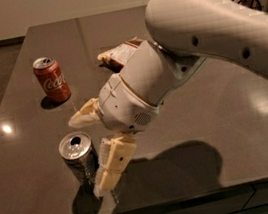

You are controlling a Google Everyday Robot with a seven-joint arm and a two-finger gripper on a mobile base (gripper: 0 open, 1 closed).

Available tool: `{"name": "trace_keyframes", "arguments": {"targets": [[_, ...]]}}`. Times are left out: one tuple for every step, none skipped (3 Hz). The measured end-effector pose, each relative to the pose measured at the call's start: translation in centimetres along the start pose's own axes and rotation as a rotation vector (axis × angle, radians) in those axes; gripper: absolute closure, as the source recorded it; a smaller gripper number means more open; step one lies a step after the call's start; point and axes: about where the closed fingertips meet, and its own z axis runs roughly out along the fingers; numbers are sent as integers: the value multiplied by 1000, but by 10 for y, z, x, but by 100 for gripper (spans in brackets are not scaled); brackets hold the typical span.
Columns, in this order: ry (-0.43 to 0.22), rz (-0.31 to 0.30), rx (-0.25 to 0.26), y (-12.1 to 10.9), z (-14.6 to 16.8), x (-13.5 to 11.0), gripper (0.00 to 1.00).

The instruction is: Knock redbull can over

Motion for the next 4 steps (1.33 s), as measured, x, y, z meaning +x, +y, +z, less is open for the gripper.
{"name": "trace_keyframes", "arguments": {"targets": [[-16,-6,-16,2,2,-4,42],[-18,-7,-17,2,-2,-9,65],[-33,32,9,-4,-25,-6,88],[41,71,59,-13,-55,-1,100]]}}
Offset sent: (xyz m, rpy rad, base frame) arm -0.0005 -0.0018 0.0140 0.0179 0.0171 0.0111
